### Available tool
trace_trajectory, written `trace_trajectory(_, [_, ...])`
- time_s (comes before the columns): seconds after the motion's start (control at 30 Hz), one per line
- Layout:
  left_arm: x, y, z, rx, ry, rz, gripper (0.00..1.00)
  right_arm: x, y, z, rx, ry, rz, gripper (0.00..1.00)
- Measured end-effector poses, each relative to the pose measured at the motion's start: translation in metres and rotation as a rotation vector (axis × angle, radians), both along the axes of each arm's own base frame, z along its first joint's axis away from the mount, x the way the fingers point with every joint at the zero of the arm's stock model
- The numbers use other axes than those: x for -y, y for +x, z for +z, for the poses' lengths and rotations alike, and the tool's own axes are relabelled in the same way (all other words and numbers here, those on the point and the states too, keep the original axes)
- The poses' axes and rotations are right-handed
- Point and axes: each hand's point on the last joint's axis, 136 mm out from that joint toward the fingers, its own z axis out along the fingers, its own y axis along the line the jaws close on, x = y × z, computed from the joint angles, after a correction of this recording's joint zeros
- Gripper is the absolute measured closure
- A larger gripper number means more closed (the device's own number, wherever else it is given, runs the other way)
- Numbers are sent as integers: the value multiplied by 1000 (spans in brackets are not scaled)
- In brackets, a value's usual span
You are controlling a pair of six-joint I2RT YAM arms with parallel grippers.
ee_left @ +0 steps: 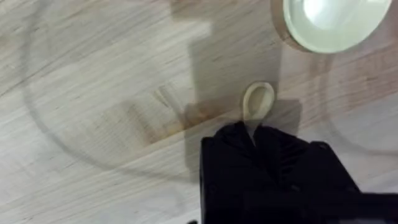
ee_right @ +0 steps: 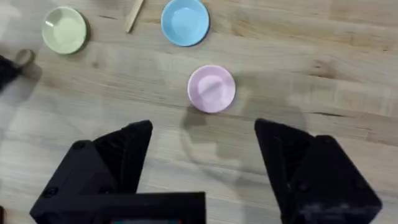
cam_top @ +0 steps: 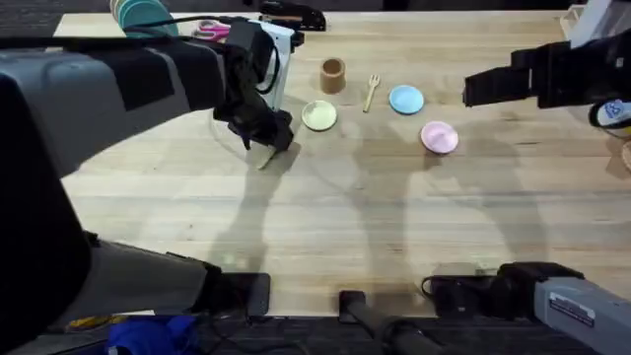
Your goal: Pick up a utensil and set it on the pink plate, then put the other utensil in the container.
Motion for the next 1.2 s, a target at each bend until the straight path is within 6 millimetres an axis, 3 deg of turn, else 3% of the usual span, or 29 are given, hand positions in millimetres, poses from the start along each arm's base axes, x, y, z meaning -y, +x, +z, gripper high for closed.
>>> trace_trajectory(0.37, [-2, -6, 1, -35, 8, 12, 958, 0, 3, 2, 16, 0, 0, 3])
trace_trajectory(0.53, [-8, -20, 4, -91, 37, 31, 958, 0, 6, 23, 86, 0, 0, 3])
trace_trajectory(0.63, [-10, -23, 16, -84, 39, 34, 958, 0, 3, 44, 154, -5, 8, 3])
trace_trajectory(0.77, [-5, -18, 50, -47, 29, 15, 959, 0, -4, 58, 200, -14, 21, 3])
trace_trajectory(0.97, [44, -1, 103, 77, -23, -146, 958, 0, -16, 49, 148, -32, 47, 3])
trace_trajectory(1.07, [77, 10, 129, 177, -71, -228, 959, 0, -18, 48, 142, -36, 53, 3])
trace_trajectory(1.1, [110, 22, 155, 291, -129, -295, 959, 0, -18, 48, 142, -38, 56, 3])
trace_trajectory(1.2, [138, 32, 168, 375, -176, -342, 959, 0, -18, 48, 141, -38, 56, 3])
